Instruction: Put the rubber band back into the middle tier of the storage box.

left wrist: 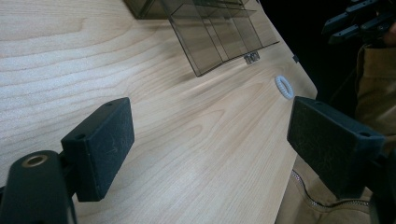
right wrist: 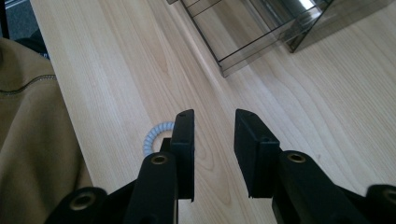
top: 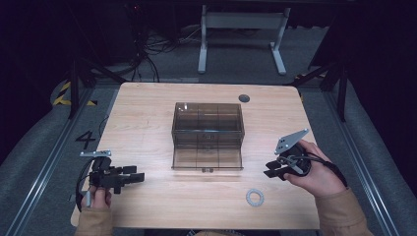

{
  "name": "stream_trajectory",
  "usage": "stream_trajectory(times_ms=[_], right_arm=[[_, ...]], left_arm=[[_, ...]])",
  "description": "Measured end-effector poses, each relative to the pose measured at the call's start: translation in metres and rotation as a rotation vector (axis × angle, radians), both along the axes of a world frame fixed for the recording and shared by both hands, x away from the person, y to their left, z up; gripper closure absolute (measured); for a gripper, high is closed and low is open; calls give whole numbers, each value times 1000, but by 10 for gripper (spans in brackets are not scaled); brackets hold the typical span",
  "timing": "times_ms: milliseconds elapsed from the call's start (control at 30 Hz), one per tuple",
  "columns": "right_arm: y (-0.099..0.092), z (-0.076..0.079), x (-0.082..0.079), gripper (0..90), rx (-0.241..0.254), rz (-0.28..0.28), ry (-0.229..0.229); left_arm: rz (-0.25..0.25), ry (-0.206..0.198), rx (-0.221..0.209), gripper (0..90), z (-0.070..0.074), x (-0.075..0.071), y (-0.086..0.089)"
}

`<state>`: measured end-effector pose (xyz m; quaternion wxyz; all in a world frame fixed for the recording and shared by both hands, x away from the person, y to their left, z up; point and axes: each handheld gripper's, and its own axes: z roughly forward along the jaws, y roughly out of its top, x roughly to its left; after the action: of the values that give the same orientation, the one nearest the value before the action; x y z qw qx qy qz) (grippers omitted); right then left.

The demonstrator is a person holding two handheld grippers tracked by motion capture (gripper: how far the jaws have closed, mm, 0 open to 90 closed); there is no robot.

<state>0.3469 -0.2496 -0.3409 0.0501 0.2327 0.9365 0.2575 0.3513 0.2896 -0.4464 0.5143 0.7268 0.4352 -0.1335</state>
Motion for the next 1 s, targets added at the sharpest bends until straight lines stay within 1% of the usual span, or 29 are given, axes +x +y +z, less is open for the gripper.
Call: stream_trajectory(times_ms=[133,200,500,533,633,667,700,800,933,1000], right_arm=[[6,-4,0,688,-4,58,5],[9,-7,0,686,-6,77,8],[19,-18,1,681,-44,107,27],[21,-21,2,679,-56,112,32],[25,-27,3,676,-74,128,42],[26,-28,3,676,-78,126,46],[28,-30,4,676,-84,137,47],[31,-35,5,675,-104,137,58],[36,-44,6,670,-138,150,71],[39,-48,5,668,-156,154,92]], left_arm=[[0,-4,-1,155,0,0,0],[0,-3,-1,155,0,0,1],[-2,-3,-1,155,0,0,0],[-2,-5,-1,155,0,0,0],[-3,-5,-1,155,0,0,0],[-2,-4,-2,155,0,0,0],[-3,-4,-1,155,0,0,0],[-3,-5,-1,155,0,1,0],[-4,-4,-2,155,0,1,0],[-4,-4,-2,155,0,1,0]])
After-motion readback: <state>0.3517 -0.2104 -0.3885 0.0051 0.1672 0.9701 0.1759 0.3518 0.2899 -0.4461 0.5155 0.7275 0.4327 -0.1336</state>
